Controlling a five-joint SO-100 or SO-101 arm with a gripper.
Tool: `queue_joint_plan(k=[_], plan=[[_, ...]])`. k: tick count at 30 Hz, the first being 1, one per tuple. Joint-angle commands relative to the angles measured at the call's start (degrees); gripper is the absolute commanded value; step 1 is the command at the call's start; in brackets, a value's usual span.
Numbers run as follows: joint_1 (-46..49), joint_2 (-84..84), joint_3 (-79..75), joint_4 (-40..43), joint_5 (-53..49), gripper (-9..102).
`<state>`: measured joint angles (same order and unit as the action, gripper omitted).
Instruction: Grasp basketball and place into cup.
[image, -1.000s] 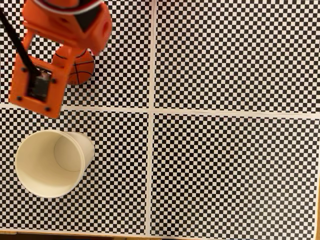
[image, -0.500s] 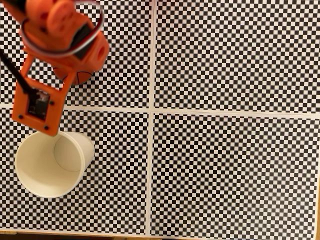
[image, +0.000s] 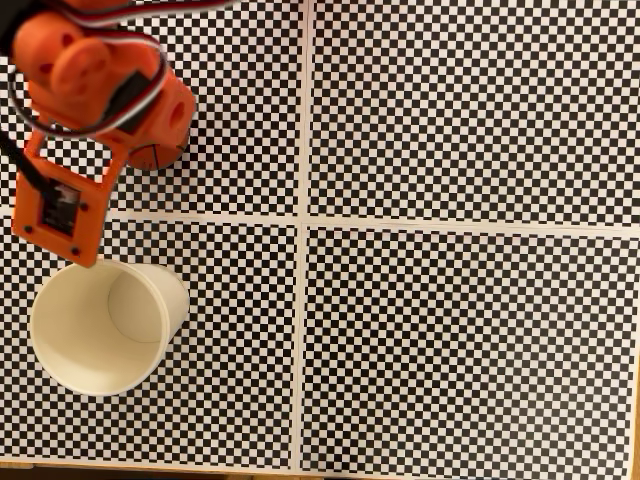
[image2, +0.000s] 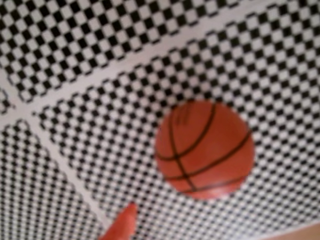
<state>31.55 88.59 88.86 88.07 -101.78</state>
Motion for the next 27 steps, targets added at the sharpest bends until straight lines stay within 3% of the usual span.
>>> queue_joint_plan(k=[1, 12, 27], plan=[[0.5, -0.8, -3.5, -0.3, 0.1, 50], [0.9, -9.6, -11.0, 0.4, 0.9, 53], [1.9, -11.7, -9.7, 1.0, -1.4, 57]])
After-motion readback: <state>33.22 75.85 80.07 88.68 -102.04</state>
